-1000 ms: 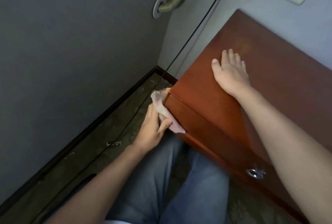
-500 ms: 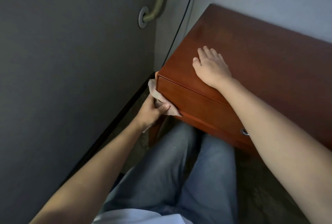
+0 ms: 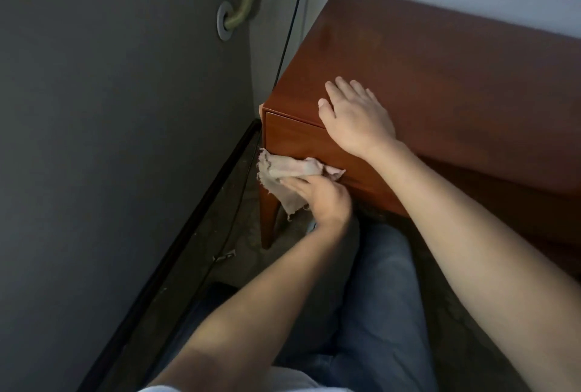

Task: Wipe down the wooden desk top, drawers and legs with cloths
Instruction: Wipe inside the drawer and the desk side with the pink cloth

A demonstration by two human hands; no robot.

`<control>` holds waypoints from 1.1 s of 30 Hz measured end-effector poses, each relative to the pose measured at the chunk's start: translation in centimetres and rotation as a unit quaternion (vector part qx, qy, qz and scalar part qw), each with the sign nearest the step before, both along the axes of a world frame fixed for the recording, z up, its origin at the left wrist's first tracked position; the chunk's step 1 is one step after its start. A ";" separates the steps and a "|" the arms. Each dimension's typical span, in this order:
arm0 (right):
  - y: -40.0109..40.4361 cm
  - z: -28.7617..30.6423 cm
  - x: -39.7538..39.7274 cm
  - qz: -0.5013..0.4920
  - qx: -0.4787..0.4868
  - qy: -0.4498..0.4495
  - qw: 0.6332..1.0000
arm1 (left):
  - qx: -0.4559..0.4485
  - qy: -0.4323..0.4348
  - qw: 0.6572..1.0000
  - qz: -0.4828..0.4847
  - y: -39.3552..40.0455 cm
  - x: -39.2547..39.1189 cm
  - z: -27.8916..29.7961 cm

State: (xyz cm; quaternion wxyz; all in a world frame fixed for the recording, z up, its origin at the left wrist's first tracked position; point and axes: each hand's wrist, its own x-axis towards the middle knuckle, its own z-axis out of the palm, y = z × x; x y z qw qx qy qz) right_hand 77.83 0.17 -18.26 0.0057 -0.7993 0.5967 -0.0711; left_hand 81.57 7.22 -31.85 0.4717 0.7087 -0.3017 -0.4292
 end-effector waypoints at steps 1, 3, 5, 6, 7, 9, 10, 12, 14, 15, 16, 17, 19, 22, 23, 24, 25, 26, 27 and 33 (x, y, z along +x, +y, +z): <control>0.5 -0.1 0.0 -0.002 -0.006 0.001 1.000 | 0.004 -0.001 1.000 0.002 0.0 -0.6 0.5; 1.5 -0.4 -0.3 -0.004 -0.014 0.004 1.000 | -0.018 -0.043 0.999 -0.008 0.2 -0.1 1.0; 2.1 -0.5 -0.7 -0.003 -0.019 0.003 1.000 | -0.037 -0.090 0.995 -0.023 1.3 1.9 0.8; 2.3 -0.6 -0.8 -0.002 -0.022 0.002 1.000 | -0.049 -0.106 0.993 -0.015 1.5 3.4 -0.1; 2.3 -0.7 -0.9 -0.002 -0.026 0.001 1.000 | -0.061 -0.107 0.992 0.009 1.3 5.2 -0.8; 2.3 -0.9 -0.8 -0.005 -0.036 0.004 0.999 | -0.076 -0.124 0.989 0.002 0.2 8.6 -2.6; 2.3 -1.1 -0.7 -0.008 -0.048 0.009 0.999 | -0.086 -0.132 0.987 -0.032 -0.6 9.7 -3.6; 2.3 -1.4 -0.5 -0.012 -0.070 0.017 0.997 | -0.108 -0.135 0.980 -0.100 -2.0 10.8 -6.0; 2.4 -1.5 -0.5 -0.013 -0.078 0.019 0.997 | -0.067 -0.142 0.979 -0.127 -2.5 11.2 -8.7; 2.3 -1.6 -0.5 -0.011 -0.081 0.020 0.996 | -0.041 -0.147 0.978 -0.142 -3.0 11.6 -10.8; 2.2 -1.5 -0.6 -0.010 -0.086 0.022 0.996 | -0.016 -0.156 0.976 -0.153 -3.4 11.9 -12.5; 2.1 -1.7 -0.6 -0.009 -0.090 0.024 0.996 | -0.005 -0.168 0.971 -0.169 -3.7 12.2 -13.8; 1.9 -2.0 -0.4 -0.008 -0.106 0.026 0.994 | -0.032 -0.205 0.963 -0.173 -4.2 12.3 -15.4; 1.7 -2.4 0.0 -0.016 -0.147 0.024 0.989 | -0.100 -0.198 0.966 -0.134 -4.0 11.8 -15.7; 1.7 -2.4 0.1 -0.018 -0.161 0.024 0.987 | -0.098 -0.200 0.965 -0.138 -3.7 11.8 -16.5; 1.7 -2.5 0.2 -0.016 -0.170 0.026 0.985 | -0.081 -0.208 0.962 -0.157 -3.6 11.8 -17.4; 1.6 -2.5 0.3 -0.013 -0.178 0.028 0.984 | -0.052 -0.215 0.957 -0.186 -3.6 12.1 -19.2; 1.6 -2.5 0.4 -0.012 -0.182 0.029 0.983 | -0.005 -0.207 0.954 -0.218 -3.8 12.2 -20.8; 1.6 -2.5 0.4 -0.012 -0.187 0.029 0.982 | 0.054 -0.177 0.955 -0.230 -4.0 12.3 -22.2; 1.2 -2.7 0.2 -0.016 -0.208 0.052 0.977 | 0.231 0.053 0.965 -0.109 -5.2 11.5 -23.7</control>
